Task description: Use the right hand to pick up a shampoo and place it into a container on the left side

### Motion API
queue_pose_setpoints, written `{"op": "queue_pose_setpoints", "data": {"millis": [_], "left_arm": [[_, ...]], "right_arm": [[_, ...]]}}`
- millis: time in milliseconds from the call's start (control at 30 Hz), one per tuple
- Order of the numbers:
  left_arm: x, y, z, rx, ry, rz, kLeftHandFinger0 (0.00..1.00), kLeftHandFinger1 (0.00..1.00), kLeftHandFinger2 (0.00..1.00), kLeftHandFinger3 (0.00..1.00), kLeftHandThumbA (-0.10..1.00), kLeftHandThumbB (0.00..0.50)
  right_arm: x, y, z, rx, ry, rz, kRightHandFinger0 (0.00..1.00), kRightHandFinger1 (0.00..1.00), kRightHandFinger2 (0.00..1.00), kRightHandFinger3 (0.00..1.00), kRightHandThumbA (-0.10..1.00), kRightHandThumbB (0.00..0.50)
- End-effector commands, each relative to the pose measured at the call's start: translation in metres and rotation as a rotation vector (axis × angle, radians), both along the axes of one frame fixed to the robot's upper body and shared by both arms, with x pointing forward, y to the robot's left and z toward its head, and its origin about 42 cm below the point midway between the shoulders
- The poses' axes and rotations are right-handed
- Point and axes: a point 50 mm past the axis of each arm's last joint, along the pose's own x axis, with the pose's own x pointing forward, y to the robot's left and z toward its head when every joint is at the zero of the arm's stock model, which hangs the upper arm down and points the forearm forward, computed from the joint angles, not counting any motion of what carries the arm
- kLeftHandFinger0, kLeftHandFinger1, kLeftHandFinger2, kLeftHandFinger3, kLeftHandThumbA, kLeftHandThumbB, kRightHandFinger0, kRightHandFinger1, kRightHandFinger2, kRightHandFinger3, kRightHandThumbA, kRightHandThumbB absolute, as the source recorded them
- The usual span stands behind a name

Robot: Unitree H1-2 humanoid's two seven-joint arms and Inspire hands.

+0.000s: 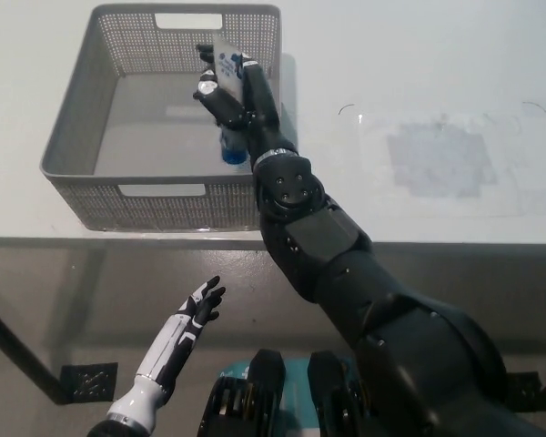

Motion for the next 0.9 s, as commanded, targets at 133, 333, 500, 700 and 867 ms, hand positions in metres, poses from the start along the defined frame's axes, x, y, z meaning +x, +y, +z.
{"op": "queue_pose_setpoints", "data": {"millis": [133,333,500,700,867], "left_arm": [[0.008,-0.001,0.014,0.017,-0.056,-0.034,1.00,1.00,1.00,1.00,0.97,0.101],[0.008,-0.002,0.015,0.008,-0.050,-0.034,1.00,1.00,1.00,1.00,0.95,0.090],[0.010,-0.001,0.015,0.024,-0.061,-0.039,1.00,1.00,1.00,1.00,0.96,0.098],[0.011,-0.001,0.015,0.026,-0.052,-0.042,1.00,1.00,1.00,1.00,0.96,0.102],[0.014,0.000,0.016,0.036,-0.063,-0.047,1.00,1.00,1.00,1.00,0.98,0.132]], "right_arm": [[0.005,0.002,0.041,-0.003,-0.212,0.122,1.00,1.00,1.00,1.00,0.88,0.441],[0.007,0.000,0.049,-0.008,-0.245,0.137,1.00,1.00,1.00,1.00,0.93,0.445],[0.009,-0.004,0.059,-0.028,-0.286,0.126,1.00,1.00,1.00,1.00,0.98,0.418],[0.012,-0.025,0.093,0.022,-0.417,0.098,1.00,1.00,1.00,1.00,1.00,0.379],[-0.008,-0.072,0.143,0.101,-0.588,0.062,1.00,1.00,1.00,1.00,1.00,0.443]]}}
